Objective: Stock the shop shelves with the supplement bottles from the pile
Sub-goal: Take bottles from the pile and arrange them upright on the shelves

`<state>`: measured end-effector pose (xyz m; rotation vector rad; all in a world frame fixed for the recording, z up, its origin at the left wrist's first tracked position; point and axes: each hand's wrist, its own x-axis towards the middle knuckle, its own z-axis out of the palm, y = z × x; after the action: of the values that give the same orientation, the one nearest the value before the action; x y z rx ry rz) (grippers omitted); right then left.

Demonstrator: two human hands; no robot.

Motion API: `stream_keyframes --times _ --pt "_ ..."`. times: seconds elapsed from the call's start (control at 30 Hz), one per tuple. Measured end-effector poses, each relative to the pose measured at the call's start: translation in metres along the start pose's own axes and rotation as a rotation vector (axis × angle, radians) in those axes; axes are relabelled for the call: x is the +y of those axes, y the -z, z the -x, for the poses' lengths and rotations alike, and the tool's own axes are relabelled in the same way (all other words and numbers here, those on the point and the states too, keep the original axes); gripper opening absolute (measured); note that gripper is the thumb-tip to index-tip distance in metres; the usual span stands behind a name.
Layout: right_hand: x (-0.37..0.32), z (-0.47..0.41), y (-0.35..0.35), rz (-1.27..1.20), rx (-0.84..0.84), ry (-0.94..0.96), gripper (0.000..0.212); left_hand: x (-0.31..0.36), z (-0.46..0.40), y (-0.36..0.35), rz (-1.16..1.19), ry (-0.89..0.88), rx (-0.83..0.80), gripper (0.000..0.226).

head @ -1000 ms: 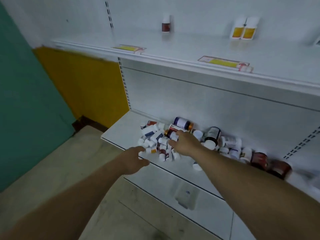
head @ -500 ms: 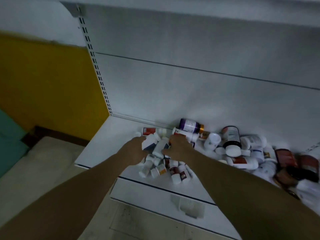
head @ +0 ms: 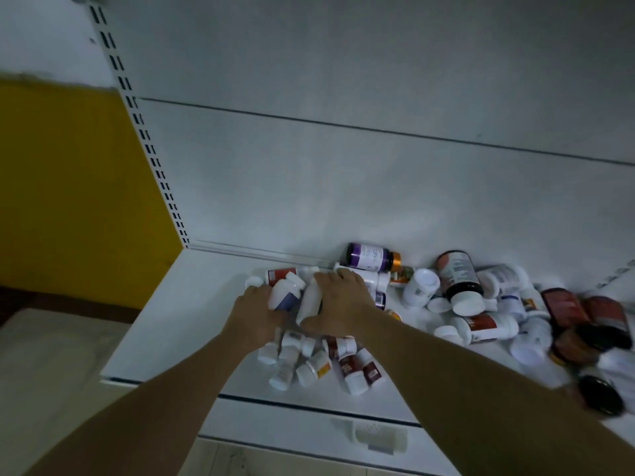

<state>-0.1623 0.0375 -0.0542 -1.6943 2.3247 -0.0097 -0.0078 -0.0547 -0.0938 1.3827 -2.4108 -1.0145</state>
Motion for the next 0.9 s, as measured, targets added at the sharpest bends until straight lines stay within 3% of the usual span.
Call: stream_keyframes --times 0.1,0.23,0.37,0.47,0.6,0.67,0.8,0.9 --pt "-0.002 0.014 0.016 -0.443 0.100 -0.078 0.100 0.022 0.023 0.028 0.356 0.103 0.013 0.009" --pt "-0.018 0.053 0.054 -1.069 0.140 -0.179 0.106 0.069 0.080 0.084 1.015 0.233 -0.064 0.013" --pt "-0.044 0.110 0.092 -1.731 0.138 -0.084 0.095 0.112 0.133 0.127 1.359 0.189 -0.153 0.026" --pt "-0.060 0.152 0.109 -2.071 0.087 0.012 0.104 0.135 0.170 0.151 1.501 0.185 -0.174 0.029" --pt "-0.086 0.214 0.136 -2.075 0.179 0.024 0.096 0.152 0.225 0.173 1.506 0.088 -0.267 0.026" --pt "-0.097 0.242 0.146 -1.947 0.239 0.020 0.100 0.156 0.251 0.181 1.457 0.020 -0.273 0.033" --pt "-0.108 0.289 0.161 -1.683 0.372 0.025 0.114 0.174 0.291 0.192 1.351 -0.055 -0.236 0.019" --pt "-0.107 0.326 0.183 -1.494 0.511 0.035 0.110 0.198 0.313 0.199 1.316 -0.127 -0.235 0.025"
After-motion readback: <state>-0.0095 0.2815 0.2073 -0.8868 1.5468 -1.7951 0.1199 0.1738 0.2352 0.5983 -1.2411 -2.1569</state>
